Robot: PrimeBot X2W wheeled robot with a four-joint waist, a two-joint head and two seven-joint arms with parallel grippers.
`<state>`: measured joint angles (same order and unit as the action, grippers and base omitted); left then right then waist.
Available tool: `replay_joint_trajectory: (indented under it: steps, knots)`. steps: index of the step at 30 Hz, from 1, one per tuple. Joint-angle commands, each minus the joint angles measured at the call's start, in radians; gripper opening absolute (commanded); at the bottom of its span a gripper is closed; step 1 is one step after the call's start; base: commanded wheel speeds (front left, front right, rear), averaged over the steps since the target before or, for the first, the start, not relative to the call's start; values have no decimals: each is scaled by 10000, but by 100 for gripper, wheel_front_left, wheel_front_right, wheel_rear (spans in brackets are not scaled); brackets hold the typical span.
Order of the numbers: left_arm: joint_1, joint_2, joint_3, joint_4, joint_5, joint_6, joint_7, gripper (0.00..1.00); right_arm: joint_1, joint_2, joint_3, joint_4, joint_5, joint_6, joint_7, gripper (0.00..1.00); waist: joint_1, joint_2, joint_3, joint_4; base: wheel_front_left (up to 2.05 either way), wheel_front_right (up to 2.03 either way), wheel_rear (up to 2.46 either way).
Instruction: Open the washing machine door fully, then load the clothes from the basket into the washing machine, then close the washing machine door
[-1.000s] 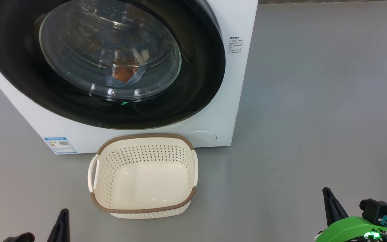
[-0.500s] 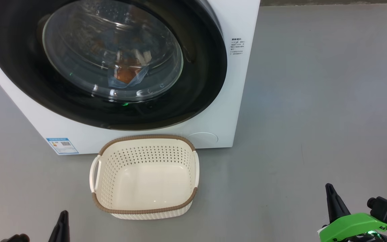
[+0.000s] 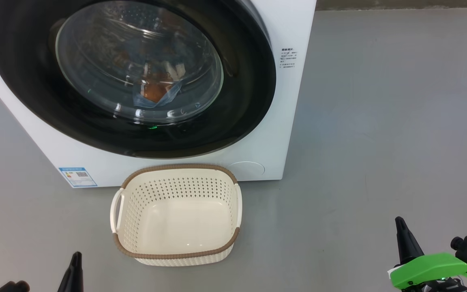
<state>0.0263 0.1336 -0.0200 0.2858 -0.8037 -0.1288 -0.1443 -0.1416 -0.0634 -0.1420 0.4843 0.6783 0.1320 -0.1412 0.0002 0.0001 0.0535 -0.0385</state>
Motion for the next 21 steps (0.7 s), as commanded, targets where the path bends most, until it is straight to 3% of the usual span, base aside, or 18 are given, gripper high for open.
replay_joint_trajectory:
  steps: [1,21]
  knots:
    - [-429,91,229,-246,-219,-7,42,0,-34,-50,87,-307,214,-4,35,0,-1,-1,-4,4,0,0,0]
    - [-653,-127,490,-287,-2158,-10,656,0,57,-5,133,-821,2451,-6,655,0,-1,-1,-128,98,0,0,0]
